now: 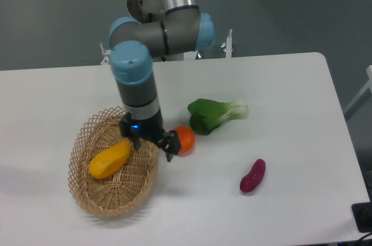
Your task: Place the mango in the basket
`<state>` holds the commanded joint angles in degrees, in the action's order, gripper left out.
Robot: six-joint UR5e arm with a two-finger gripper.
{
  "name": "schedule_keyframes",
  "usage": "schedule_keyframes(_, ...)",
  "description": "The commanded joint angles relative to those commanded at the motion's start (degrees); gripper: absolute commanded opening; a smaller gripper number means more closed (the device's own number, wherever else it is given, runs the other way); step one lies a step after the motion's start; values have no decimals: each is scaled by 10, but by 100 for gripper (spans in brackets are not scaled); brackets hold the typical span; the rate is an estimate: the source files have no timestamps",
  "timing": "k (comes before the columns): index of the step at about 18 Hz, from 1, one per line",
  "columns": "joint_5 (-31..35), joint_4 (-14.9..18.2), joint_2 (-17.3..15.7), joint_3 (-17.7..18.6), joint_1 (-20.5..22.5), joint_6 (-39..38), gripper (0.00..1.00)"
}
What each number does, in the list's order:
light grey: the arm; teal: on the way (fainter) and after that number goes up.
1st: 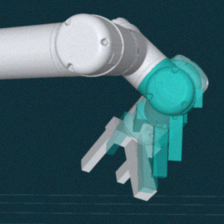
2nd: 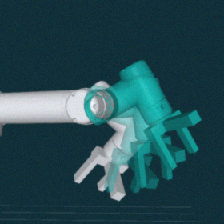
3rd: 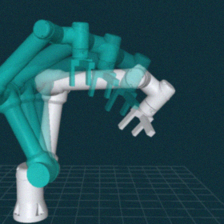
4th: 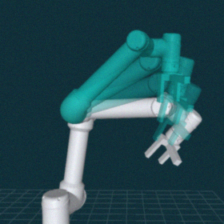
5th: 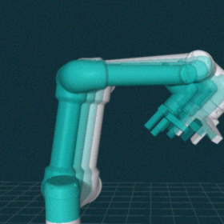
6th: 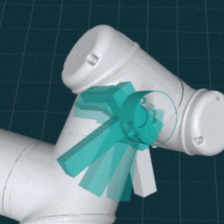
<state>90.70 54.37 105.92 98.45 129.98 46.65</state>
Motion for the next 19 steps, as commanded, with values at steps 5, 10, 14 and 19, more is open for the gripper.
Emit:
schedule_keyframes(5, -3, 94, -2, -59, 29, 63, 100)
schedule_keyframes(10, -4, 95, -3, -61, 36, 86, 100)
schedule_keyframes(14, -4, 97, -10, -63, 40, 103, 100)
schedule_keyframes(19, -5, 97, -15, -64, 45, 111, 100)
